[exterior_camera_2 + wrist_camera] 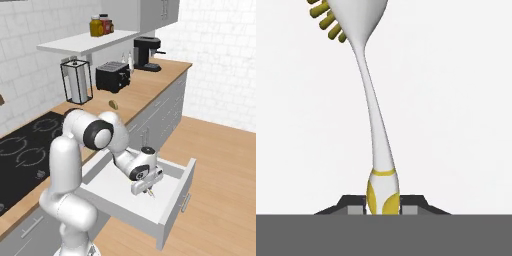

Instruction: Pick the dish brush from the drawer and place it on the counter.

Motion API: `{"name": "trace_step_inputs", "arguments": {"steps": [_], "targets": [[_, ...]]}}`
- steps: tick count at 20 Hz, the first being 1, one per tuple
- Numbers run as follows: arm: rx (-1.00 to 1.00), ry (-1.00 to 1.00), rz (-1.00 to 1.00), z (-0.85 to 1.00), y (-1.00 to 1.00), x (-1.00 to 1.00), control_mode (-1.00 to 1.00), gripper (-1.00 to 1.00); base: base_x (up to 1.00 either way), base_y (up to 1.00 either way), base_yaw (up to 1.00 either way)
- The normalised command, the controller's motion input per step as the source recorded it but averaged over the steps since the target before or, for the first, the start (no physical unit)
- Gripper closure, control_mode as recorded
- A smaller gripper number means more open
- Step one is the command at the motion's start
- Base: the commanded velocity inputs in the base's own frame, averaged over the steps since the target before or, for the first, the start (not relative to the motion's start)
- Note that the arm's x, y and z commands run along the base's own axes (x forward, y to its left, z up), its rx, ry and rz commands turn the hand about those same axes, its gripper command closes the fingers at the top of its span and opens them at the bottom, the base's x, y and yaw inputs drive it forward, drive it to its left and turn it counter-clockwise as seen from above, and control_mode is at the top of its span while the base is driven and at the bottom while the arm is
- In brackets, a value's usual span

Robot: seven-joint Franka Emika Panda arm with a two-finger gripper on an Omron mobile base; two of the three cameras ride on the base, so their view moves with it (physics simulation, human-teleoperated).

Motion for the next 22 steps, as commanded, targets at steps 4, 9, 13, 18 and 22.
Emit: {"name": "trace_step_inputs", "arguments": {"steps": [4, 9, 13, 18, 22], "targets": [[0.05, 0.0, 0.0, 1.0, -0.18, 0.0, -1.0, 1.0, 0.0, 0.0, 0.0], [0.0, -0.01, 0.0, 1.0, 0.09, 0.13, -1.0, 1.0, 0.0, 0.0, 0.0], [0.0, -0.03, -0.04, 1.0, 0.43, 0.42, -1.0, 1.0, 0.0, 0.0, 0.0], [0.0, -0.07, -0.1, 0.99, 0.76, 0.69, -1.0, 1.0, 0.0, 0.0, 0.0], [0.17, -0.19, -0.1, 0.75, 0.12, 0.45, -1.0, 1.0, 0.0, 0.0, 0.0]]}}
